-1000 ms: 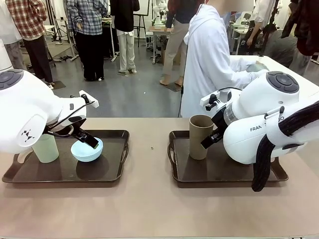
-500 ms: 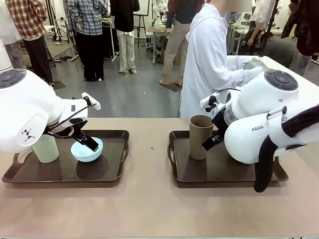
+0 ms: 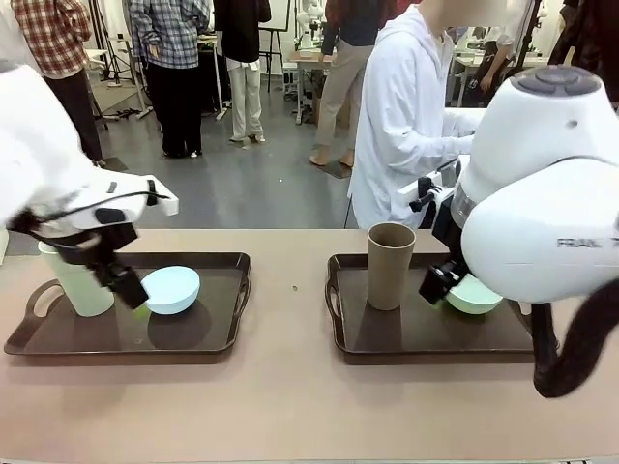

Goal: Set up a tray with a mat and arrange the tableware.
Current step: Pick up the Picnic Bowl and Reusable plastic cup from the Handle tray in front of the human's position and hold them in the air.

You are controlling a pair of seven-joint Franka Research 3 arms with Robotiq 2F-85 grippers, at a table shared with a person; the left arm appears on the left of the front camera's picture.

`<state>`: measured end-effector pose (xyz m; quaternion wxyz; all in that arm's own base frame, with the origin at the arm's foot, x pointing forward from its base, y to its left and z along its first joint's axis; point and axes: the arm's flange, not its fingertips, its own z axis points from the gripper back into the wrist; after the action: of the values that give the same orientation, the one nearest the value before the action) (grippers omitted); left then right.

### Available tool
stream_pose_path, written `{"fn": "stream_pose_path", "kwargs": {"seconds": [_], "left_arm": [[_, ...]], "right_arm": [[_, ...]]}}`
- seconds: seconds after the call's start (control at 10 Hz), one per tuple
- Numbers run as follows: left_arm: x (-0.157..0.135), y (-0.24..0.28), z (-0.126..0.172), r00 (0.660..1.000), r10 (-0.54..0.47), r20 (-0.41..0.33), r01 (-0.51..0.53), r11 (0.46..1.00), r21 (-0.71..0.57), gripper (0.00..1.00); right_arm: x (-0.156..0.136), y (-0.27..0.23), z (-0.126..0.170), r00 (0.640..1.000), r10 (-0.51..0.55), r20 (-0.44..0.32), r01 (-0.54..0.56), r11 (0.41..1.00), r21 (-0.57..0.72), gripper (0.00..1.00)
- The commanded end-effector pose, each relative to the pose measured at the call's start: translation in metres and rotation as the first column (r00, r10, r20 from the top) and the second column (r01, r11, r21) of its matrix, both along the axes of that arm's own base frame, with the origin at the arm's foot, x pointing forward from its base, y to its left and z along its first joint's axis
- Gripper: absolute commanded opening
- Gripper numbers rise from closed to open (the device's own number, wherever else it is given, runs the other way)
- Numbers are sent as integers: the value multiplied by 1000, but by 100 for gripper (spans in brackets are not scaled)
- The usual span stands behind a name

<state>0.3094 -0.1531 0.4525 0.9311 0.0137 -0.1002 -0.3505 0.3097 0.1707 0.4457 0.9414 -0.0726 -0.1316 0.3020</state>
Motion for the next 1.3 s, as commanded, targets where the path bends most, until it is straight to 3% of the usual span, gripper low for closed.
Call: {"fn": "stream_pose_path", "kwargs": {"seconds": [0.0,0.1,0.2,0.3,0.5,0.6,0.7,0.8,1.0,1.2], "left_arm": [[-85,44,-11,996,31,-82,-33,999,-19,100],[-98,51,-14,995,54,-82,-58,997,-47,100],[-23,10,17,998,12,-56,-12,1000,8,100],[-23,10,17,998,12,-56,-12,1000,8,100],[-23,10,17,998,12,-56,-12,1000,8,100],[-34,14,26,997,18,-70,-18,1000,-1,100],[-18,28,25,992,23,-126,-29,998,-48,100],[-9,50,35,987,32,-158,-46,995,-88,100],[4,105,51,975,36,-218,-102,948,-300,100],[9,160,55,956,-6,-293,-155,839,-521,100]], "right_arm": [[-88,-27,-34,994,-70,-80,70,998,2,100],[-101,-30,-40,992,-110,-66,110,994,-8,100],[-95,-29,-45,988,-155,-6,154,983,-96,100],[-37,2,13,995,-70,-76,67,997,-38,100],[-48,5,18,992,-106,-62,102,993,-61,100],[-19,3,15,990,-69,-120,76,995,58,100],[-8,-22,24,986,-95,-134,111,986,121,100],[-3,-57,40,980,-136,-146,169,955,244,100],[-1,-144,49,956,-209,-206,281,851,444,100],[-7,-212,37,931,-238,-277,361,720,592,100]]}}
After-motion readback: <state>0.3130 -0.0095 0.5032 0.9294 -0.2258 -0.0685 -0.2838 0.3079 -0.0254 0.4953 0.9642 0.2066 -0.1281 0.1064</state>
